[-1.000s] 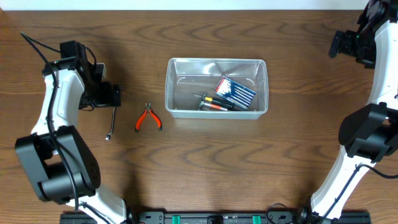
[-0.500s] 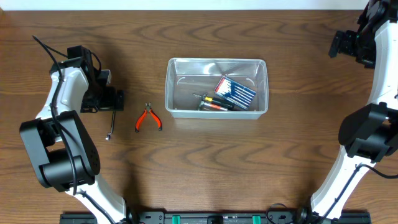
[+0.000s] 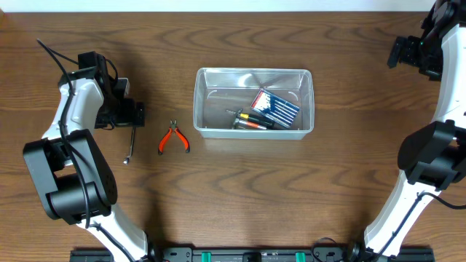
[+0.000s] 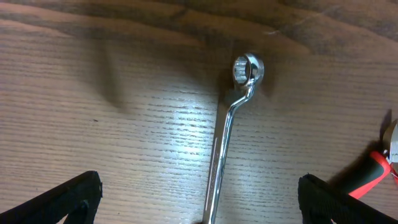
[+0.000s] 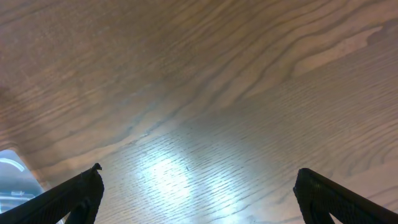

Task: Pack container
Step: 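Lower the left gripper and center it over the wrench shaft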

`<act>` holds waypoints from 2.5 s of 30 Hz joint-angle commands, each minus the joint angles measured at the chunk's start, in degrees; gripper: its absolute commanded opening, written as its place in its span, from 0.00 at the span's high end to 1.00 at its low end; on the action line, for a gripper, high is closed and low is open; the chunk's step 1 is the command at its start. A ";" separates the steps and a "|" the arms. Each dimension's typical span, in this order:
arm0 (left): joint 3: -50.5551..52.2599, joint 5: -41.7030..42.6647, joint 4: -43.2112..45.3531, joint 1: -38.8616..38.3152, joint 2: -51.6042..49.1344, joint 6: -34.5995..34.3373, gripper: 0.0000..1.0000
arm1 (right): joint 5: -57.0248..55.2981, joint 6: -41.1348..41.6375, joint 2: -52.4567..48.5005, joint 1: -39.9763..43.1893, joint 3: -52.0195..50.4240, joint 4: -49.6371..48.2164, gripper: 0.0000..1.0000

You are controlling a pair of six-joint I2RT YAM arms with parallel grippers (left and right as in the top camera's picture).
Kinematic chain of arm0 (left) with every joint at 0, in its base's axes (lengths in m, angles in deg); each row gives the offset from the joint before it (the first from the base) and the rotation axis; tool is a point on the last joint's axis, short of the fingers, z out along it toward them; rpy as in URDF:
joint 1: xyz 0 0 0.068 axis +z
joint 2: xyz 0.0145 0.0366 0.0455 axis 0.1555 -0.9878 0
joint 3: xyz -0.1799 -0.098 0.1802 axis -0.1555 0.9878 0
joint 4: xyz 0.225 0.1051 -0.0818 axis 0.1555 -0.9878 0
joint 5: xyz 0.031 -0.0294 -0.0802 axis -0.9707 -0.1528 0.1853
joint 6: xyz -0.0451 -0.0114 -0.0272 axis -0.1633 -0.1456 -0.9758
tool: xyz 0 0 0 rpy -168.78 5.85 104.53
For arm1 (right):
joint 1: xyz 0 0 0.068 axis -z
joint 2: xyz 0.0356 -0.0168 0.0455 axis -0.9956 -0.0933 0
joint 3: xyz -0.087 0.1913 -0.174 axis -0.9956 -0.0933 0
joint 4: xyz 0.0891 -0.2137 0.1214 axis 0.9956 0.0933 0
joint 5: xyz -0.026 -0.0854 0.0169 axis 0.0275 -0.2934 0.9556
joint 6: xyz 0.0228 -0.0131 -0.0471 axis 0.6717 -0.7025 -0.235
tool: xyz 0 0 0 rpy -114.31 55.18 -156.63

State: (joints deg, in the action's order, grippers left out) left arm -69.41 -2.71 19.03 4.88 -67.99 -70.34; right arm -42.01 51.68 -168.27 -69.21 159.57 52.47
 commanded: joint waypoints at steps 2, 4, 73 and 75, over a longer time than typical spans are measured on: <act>-1.09 -0.02 0.13 0.31 -2.25 0.76 0.01 | -0.48 0.59 0.28 0.37 -0.04 0.00 0.01; -1.09 0.00 0.09 0.31 -2.99 0.76 0.01 | -0.48 0.59 0.28 0.37 -0.04 -0.02 0.01; 0.04 2.75 1.99 0.26 -4.83 2.49 0.07 | -0.48 0.59 0.28 0.33 -0.04 0.00 0.01; 0.04 2.75 2.01 0.26 -4.83 2.49 0.07 | -0.48 0.59 0.28 0.33 -0.04 0.00 0.01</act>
State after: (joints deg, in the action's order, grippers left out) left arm -69.39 -0.52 21.04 4.88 -72.71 -68.83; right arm -42.01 51.68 -168.27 -69.12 159.57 52.47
